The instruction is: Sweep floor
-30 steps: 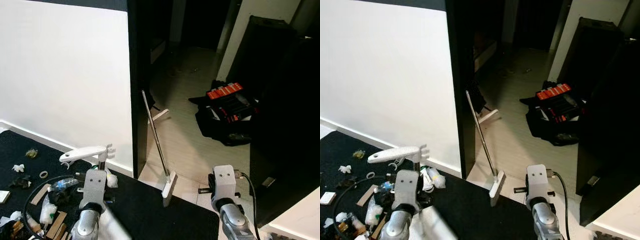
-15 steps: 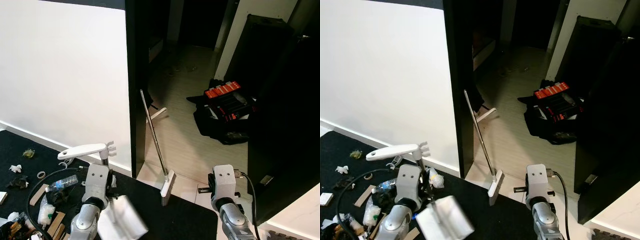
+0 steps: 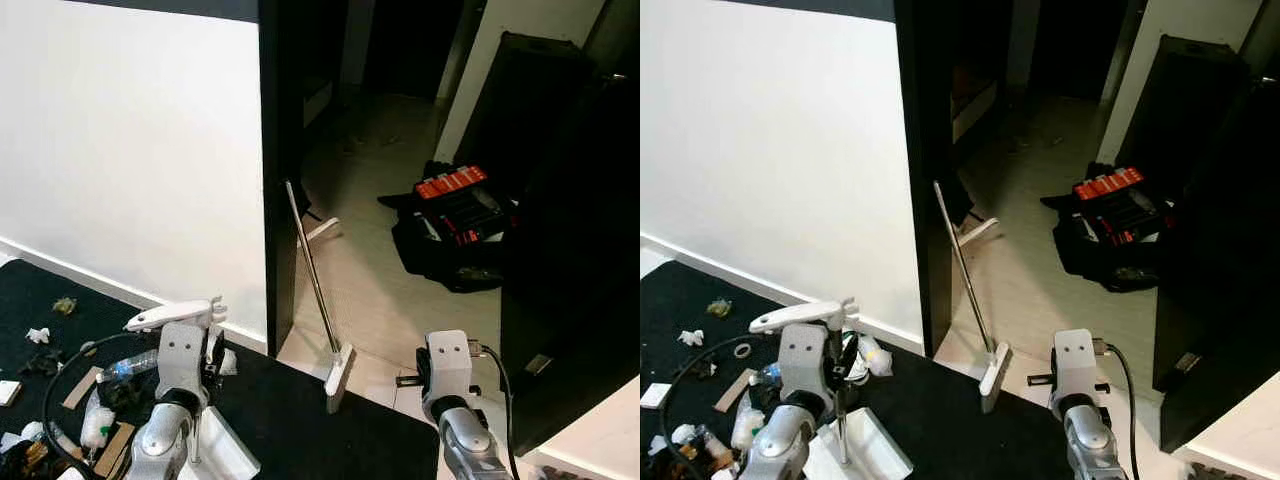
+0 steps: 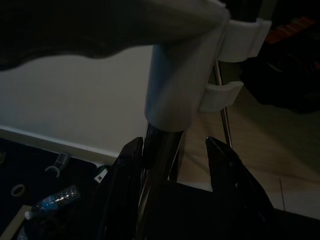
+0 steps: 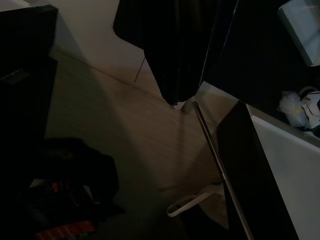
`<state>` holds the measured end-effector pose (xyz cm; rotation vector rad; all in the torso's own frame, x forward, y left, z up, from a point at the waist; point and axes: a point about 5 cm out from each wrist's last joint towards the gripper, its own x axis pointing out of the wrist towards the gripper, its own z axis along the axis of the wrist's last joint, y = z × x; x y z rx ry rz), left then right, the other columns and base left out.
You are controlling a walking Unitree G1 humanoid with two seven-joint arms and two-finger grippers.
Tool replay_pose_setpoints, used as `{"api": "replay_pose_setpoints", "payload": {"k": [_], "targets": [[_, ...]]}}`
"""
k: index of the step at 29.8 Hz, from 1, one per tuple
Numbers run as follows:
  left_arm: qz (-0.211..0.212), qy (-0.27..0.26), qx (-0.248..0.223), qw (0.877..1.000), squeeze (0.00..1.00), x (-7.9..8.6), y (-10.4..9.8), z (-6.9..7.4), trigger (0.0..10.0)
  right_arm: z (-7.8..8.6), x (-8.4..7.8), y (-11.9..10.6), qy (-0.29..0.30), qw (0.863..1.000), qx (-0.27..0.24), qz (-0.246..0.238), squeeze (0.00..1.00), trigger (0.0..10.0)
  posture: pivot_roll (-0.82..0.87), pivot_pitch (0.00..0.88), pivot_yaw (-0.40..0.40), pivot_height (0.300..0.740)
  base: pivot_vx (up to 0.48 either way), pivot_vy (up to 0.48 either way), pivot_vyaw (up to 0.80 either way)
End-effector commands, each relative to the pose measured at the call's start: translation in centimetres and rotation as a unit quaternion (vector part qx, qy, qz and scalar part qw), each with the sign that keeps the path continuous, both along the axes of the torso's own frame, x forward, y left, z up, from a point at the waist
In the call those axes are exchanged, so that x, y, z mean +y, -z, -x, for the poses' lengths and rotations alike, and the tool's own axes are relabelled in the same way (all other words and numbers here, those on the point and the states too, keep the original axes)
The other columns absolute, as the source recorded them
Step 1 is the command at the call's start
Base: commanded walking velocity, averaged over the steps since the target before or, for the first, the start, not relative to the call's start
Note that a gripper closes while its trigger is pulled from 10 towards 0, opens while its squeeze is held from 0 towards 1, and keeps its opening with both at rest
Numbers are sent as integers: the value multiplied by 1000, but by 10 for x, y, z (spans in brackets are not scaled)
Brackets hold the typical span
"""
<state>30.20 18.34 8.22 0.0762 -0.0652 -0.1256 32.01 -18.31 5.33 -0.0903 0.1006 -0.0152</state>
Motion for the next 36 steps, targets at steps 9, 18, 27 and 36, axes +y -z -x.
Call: {"api": "replay_pose_setpoints", "payload": {"k": [9,18,27,36], "targets": [[-12,-19,17,1000,0,2,11,4,10000,5,-1,8,7,1000,14,-6,0,10000,-28,137,-10,740,0,0,0],[-79,-39,37,995,0,12,22,5,10000,5,-1,8,7,1000,14,-6,0,10000,-31,136,-10,740,0,0,0],[-111,-65,36,991,1000,24,25,3,10000,5,-2,8,6,1000,15,-5,0,10000,-32,132,-16,740,0,0,0],[-127,-78,42,988,0,34,26,0,10000,5,-3,7,5,1000,14,-2,0,10000,-38,133,-23,740,0,0,0]]}}
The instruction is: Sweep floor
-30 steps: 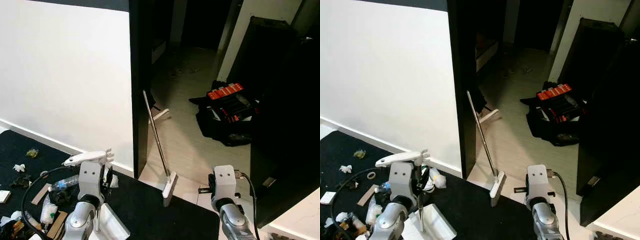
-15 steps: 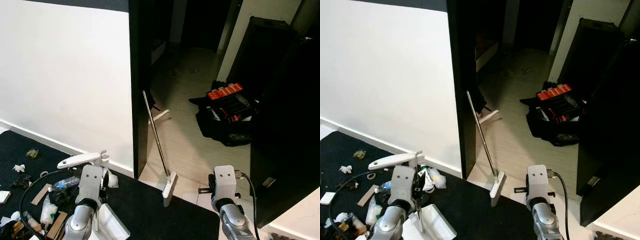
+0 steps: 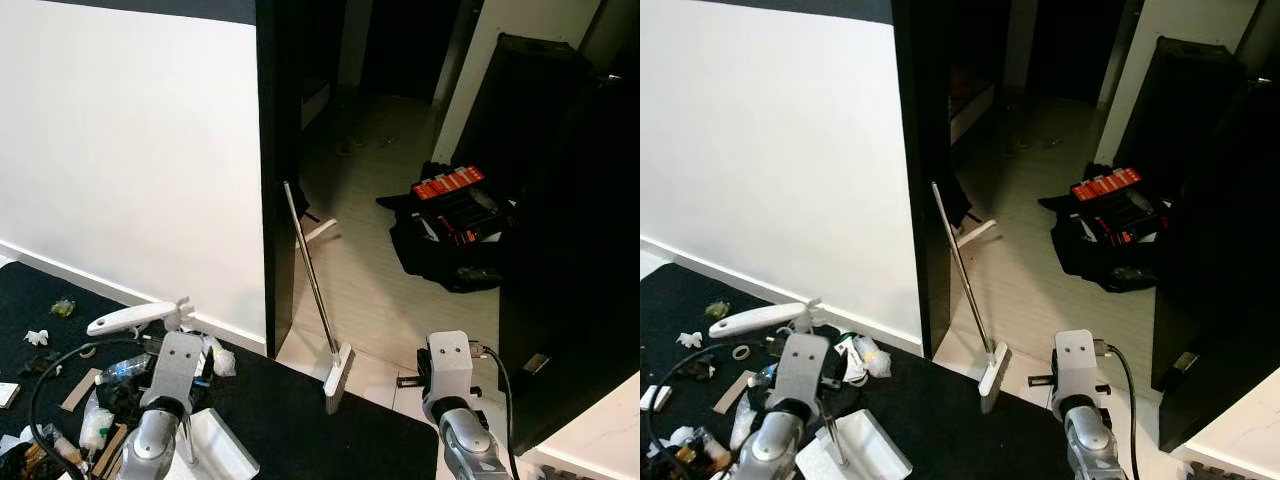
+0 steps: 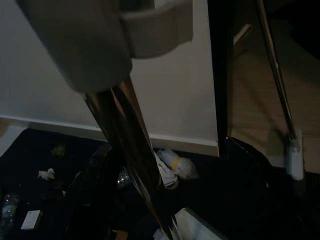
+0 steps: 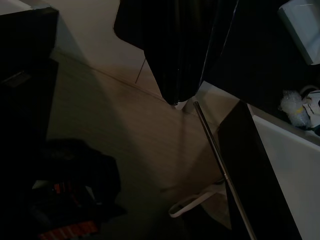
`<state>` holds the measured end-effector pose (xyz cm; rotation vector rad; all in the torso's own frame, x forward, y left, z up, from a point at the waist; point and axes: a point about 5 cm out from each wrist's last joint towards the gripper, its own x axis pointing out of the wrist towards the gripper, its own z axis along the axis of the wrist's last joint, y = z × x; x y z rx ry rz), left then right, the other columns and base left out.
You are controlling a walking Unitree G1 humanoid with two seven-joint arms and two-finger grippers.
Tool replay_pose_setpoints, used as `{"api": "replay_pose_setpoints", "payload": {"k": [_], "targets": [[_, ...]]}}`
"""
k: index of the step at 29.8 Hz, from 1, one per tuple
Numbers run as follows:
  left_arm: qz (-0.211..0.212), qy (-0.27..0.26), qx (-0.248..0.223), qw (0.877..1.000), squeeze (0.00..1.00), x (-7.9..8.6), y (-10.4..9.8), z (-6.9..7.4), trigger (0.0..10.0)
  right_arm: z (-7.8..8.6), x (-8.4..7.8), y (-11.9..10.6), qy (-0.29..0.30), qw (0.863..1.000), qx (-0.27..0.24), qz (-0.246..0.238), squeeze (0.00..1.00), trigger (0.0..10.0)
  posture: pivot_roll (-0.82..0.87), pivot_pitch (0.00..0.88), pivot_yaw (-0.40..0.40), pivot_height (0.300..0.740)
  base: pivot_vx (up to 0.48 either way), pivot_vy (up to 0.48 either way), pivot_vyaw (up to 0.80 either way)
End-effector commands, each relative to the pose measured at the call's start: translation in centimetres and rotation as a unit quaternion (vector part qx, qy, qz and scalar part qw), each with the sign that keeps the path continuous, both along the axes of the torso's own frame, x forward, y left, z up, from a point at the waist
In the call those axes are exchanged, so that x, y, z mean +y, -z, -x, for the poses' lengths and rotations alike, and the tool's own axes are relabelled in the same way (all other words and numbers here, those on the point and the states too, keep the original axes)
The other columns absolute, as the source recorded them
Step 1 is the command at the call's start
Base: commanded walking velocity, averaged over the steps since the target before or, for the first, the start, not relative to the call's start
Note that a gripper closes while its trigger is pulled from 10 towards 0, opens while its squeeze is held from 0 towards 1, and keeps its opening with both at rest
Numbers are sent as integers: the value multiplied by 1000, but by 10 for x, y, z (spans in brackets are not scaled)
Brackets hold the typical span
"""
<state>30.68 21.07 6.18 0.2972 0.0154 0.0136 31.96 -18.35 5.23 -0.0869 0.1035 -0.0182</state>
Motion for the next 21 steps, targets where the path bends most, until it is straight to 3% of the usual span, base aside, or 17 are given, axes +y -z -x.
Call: {"api": "replay_pose_setpoints", "payload": {"k": [1,9,10,12,13,14,15,17,20,21], "targets": [[-14,-10,12,1000,0,8,6,4,10000,4,-3,6,3,1000,13,0,0,10000,-42,140,-27,740,0,0,0],[-18,-34,12,999,0,17,8,5,10000,7,-6,8,1,1000,13,4,0,10000,-49,158,-41,740,0,0,0],[-20,-40,12,999,0,18,8,4,9255,8,-7,8,0,1000,14,5,0,10000,-49,161,-43,740,0,0,0],[-21,-45,11,999,0,20,8,4,9255,8,-7,8,0,1000,14,5,0,10000,-49,161,-43,740,0,0,0],[-22,-53,12,998,0,22,8,4,8275,8,-7,8,-1,1000,14,6,0,10000,-52,165,-48,740,0,0,0],[-22,-58,14,998,0,23,8,4,6039,8,-8,8,-1,1000,14,7,0,10000,-52,167,-49,740,0,0,0],[-21,-60,15,998,0,24,9,4,6039,8,-8,8,-1,1000,14,7,0,10000,-52,167,-49,740,0,0,0],[-20,-65,18,998,0,25,10,4,3686,8,-8,8,-3,1000,15,8,0,10000,-56,170,-52,740,0,0,0],[-19,-66,20,997,0,26,10,4,3686,9,-8,9,-3,1000,15,8,0,10000,-57,170,-52,740,0,0,0],[-17,-66,21,997,0,25,10,3,1804,9,-8,9,-3,1000,15,8,0,10000,-59,172,-53,740,0,0,0]]}}
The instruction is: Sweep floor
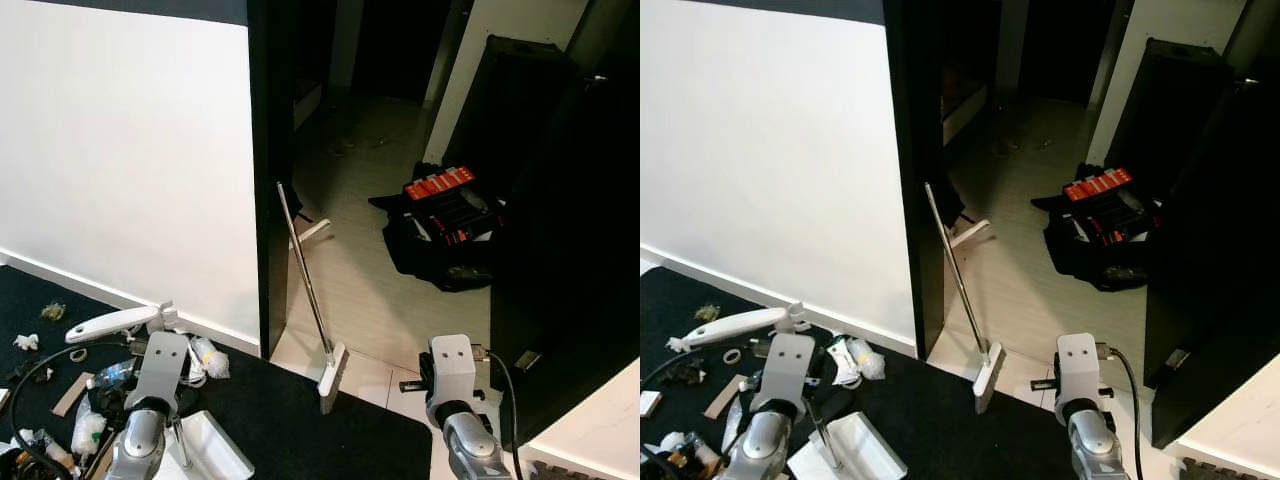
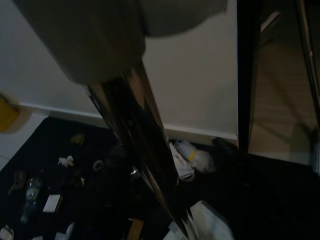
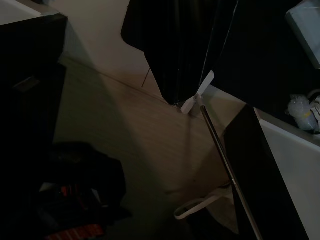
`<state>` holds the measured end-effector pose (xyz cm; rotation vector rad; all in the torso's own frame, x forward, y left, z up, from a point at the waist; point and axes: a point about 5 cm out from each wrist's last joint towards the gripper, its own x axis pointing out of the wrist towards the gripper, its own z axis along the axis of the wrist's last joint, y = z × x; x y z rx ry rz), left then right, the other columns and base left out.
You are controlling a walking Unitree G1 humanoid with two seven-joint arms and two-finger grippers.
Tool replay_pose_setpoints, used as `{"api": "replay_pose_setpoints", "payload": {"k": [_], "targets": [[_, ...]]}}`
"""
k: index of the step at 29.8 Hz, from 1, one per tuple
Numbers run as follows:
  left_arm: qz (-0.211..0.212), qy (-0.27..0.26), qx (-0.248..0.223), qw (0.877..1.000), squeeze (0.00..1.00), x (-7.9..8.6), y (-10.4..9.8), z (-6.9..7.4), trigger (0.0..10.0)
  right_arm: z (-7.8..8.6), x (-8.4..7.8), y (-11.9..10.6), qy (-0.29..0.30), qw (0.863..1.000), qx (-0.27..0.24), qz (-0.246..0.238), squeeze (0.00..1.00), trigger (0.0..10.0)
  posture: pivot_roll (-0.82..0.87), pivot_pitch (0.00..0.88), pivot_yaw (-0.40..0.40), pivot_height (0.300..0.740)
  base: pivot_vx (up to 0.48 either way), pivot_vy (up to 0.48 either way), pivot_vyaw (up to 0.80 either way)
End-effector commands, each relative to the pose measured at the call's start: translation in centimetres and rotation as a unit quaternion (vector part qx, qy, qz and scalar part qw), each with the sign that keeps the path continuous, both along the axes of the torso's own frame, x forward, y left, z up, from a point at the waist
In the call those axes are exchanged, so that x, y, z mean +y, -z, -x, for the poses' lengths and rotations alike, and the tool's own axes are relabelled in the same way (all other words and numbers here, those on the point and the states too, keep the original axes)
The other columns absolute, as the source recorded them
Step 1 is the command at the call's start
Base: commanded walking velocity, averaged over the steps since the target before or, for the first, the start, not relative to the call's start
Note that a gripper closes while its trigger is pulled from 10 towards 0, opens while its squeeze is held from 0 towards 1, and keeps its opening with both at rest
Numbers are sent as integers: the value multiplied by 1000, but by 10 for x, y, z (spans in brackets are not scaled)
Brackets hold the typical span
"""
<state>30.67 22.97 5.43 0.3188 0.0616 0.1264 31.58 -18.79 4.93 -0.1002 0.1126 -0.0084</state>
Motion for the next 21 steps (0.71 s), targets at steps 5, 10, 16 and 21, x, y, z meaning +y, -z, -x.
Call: {"api": "replay_pose_setpoints", "payload": {"k": [5,10,16,21], "targets": [[6,-8,8,1000,0,5,3,2,0,5,-5,6,2,1000,11,3,0,10000,-63,172,-55,740,0,0,0],[2,-13,5,1000,0,5,2,1,0,5,-5,6,3,1000,11,3,0,10000,-59,169,-53,740,0,0,0],[-1,-18,-12,1000,0,5,-1,1,10000,4,-3,4,3,1000,10,1,0,10000,-51,164,-49,740,0,0,0],[16,6,-51,999,0,-1,-14,-3,10000,2,-3,3,4,1000,7,0,0,10000,-47,159,-43,740,0,0,0]]}}
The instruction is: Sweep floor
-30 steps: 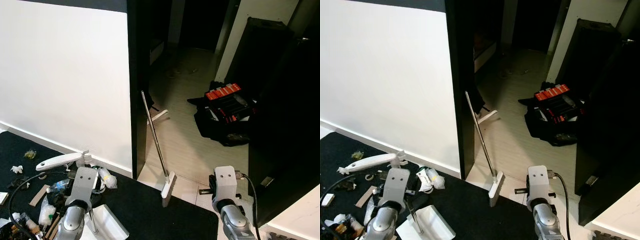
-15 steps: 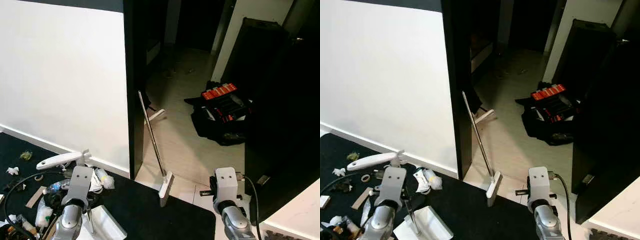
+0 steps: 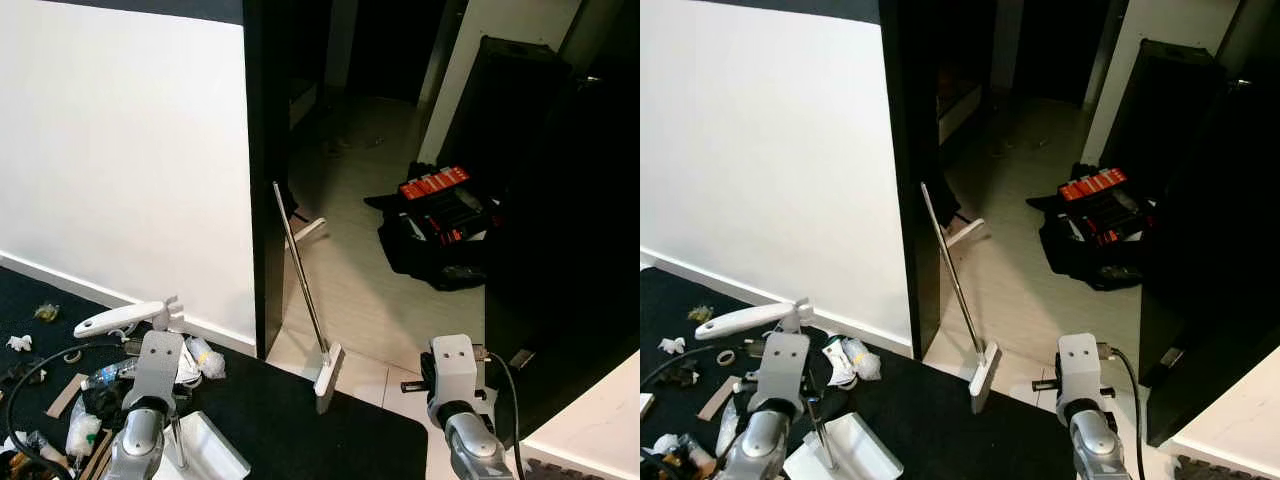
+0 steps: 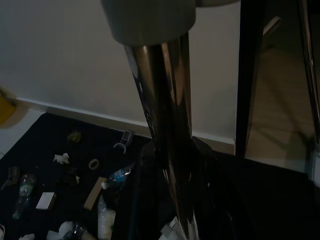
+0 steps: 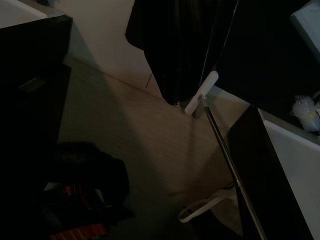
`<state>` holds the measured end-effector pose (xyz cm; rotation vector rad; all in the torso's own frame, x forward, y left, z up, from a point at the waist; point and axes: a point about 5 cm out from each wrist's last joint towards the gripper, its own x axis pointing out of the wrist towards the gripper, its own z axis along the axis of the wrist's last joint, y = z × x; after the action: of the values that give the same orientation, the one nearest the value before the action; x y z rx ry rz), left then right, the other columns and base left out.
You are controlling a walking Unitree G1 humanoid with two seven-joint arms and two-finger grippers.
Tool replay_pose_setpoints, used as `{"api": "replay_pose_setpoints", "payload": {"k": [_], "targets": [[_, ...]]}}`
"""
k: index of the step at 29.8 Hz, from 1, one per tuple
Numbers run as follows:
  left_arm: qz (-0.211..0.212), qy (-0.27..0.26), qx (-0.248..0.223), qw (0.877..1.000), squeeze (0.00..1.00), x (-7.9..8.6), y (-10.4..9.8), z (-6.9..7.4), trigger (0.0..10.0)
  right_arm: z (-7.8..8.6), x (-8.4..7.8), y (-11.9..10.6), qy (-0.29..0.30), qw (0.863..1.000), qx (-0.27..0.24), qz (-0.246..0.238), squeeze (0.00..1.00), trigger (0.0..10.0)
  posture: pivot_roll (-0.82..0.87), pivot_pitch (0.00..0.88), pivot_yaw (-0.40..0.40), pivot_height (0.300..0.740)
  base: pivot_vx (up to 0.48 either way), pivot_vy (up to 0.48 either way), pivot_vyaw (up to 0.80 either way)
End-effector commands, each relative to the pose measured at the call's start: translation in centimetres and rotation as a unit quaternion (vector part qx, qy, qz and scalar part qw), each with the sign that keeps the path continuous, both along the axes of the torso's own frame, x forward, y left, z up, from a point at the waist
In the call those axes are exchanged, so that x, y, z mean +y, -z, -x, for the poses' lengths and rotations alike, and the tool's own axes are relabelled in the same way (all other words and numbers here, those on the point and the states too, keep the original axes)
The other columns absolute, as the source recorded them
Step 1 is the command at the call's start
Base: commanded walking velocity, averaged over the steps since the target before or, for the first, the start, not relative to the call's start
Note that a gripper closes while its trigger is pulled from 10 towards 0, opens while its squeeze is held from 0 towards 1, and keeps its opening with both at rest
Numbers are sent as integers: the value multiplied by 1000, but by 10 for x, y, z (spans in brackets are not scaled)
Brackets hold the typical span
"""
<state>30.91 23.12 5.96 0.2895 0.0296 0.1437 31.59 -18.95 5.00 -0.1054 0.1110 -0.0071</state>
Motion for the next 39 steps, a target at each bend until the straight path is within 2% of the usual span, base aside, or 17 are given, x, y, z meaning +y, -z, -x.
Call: {"api": "replay_pose_setpoints", "payload": {"k": [1,4,10,11,16,17,18,27,30,35,39], "targets": [[6,24,-46,999,0,-5,-13,-3,10000,2,-1,3,5,1000,7,-3,0,10000,-47,157,-40,740,0,0,0],[12,49,-76,996,0,-9,-28,-7,10000,1,-3,2,10,1000,5,-4,0,10000,-45,155,-35,740,0,0,0],[29,92,-96,991,0,-18,-42,-11,10000,1,-3,2,13,1000,4,-6,0,10000,-38,149,-24,740,0,0,0],[44,112,-92,988,0,-24,-43,-12,10000,0,-2,2,13,1000,4,-6,0,10000,-35,146,-22,740,0,0,0],[78,144,-86,983,0,-32,-44,-12,10000,-1,1,2,12,1000,4,-9,0,10000,-32,140,-21,740,0,0,0],[104,152,-86,979,0,-35,-45,-11,10000,-1,1,1,11,1000,4,-10,0,10000,-30,136,-22,740,0,0,0],[113,156,-88,977,0,-36,-45,-10,10000,-1,2,1,11,1000,4,-10,0,10000,-29,135,-21,740,0,0,0],[87,169,-58,980,0,-42,-29,-3,10000,-2,2,1,10,1000,4,-10,0,10000,-32,127,-24,740,0,0,0],[85,176,-34,980,0,-47,-18,1,10000,-3,2,0,9,1000,3,-9,0,10000,-33,123,-25,740,0,0,0],[91,185,-25,978,0,-52,-16,1,10000,-3,2,0,8,1000,4,-9,0,10000,-32,121,-26,740,0,0,0],[119,231,-10,966,0,-62,-13,5,10000,-4,3,-1,7,1000,3,-8,0,10000,-32,116,-26,740,0,0,0]]}}
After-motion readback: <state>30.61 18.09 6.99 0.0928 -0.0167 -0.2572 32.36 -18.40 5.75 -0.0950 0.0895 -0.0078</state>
